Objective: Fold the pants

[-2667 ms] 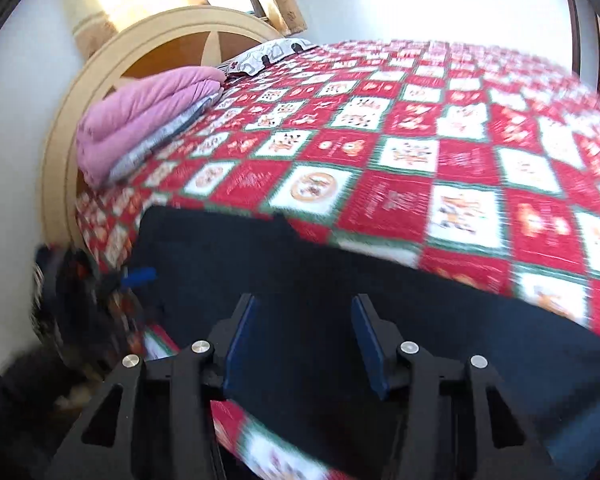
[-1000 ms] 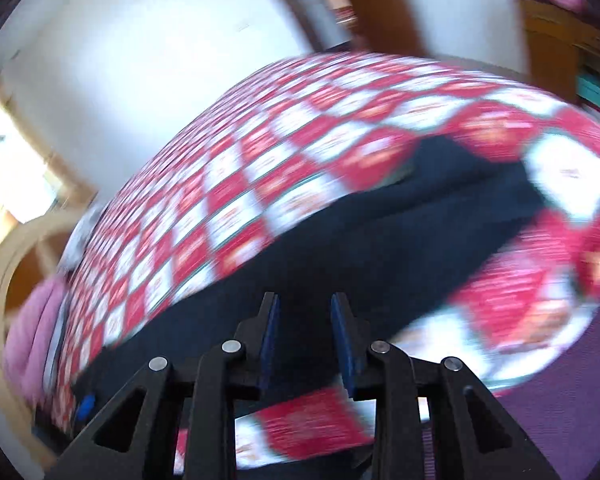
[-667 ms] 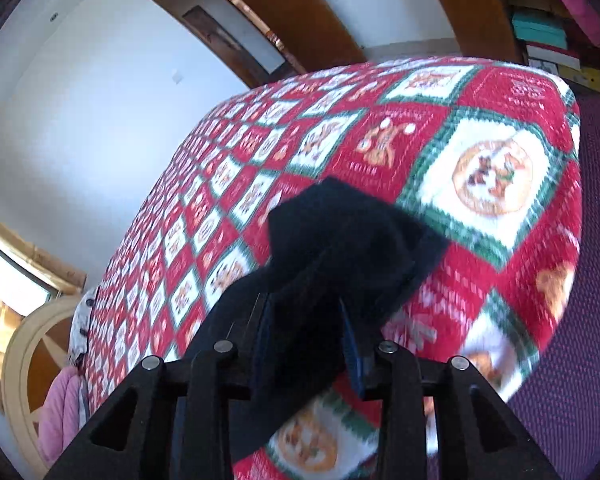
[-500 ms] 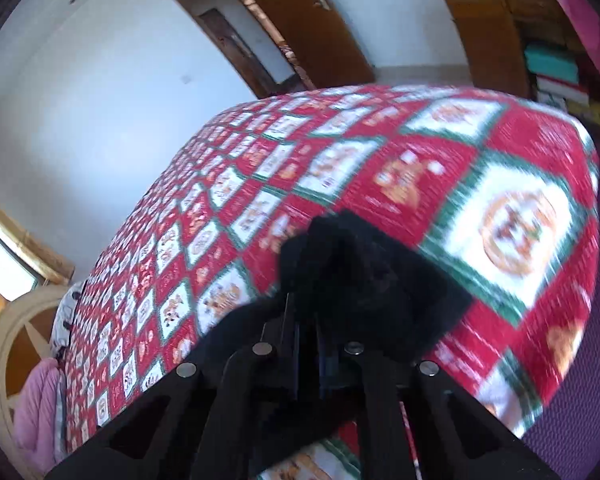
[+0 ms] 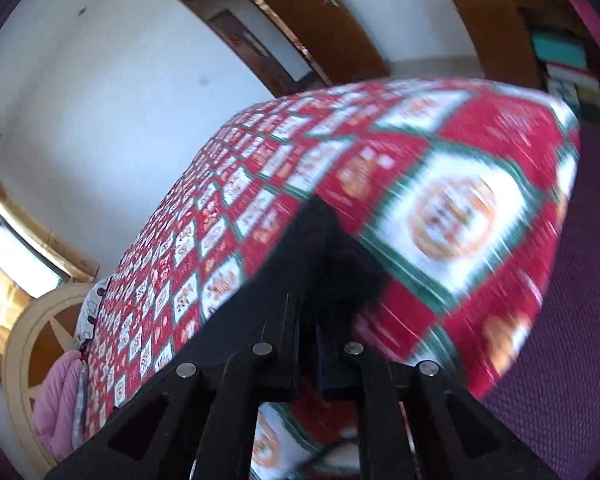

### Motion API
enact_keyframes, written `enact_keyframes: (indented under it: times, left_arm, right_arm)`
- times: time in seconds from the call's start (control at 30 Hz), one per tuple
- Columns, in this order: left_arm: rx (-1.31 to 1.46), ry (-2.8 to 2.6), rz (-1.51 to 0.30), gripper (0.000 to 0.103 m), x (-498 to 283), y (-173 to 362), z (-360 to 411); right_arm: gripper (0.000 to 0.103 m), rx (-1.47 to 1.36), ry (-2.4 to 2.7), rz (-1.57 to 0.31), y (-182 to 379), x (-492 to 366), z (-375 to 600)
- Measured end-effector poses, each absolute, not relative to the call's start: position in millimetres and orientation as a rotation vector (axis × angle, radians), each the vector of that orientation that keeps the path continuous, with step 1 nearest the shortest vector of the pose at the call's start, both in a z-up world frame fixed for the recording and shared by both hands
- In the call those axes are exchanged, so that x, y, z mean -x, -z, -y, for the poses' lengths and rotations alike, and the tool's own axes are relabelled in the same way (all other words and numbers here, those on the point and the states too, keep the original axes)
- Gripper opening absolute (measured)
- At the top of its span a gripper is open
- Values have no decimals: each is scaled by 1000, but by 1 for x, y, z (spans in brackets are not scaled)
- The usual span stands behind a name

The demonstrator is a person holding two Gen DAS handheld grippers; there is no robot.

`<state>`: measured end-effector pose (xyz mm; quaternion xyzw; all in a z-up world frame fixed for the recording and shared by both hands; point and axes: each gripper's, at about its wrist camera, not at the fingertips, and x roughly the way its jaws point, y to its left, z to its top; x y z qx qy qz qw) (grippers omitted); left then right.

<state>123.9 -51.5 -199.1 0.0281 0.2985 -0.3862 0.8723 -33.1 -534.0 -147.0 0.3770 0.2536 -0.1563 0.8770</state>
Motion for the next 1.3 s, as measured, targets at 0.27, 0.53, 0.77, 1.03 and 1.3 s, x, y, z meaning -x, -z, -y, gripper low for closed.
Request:
enact_keyframes:
  times: [0.27,0.53,0.77,1.03,1.3]
  left_arm:
    - [-80,888,-604,93,-111,180,75]
    - [-133,926,-595,93,-118,177,108]
    - [-57,875,-631,93,-133,186,100]
    - [-64,848,-644,93,-134,194,99]
    - [-60,846,-646,93,-131,191,98]
  right_arm:
    - [47,-765,470,-482,135,56,536]
    - [47,-674,414,-502,99,26,568]
    - [6,-643,340,-703,126,-39,576]
    - [2,-536,357,-574,102,-43,561]
    - [25,-556,442,-634,135,-48,576]
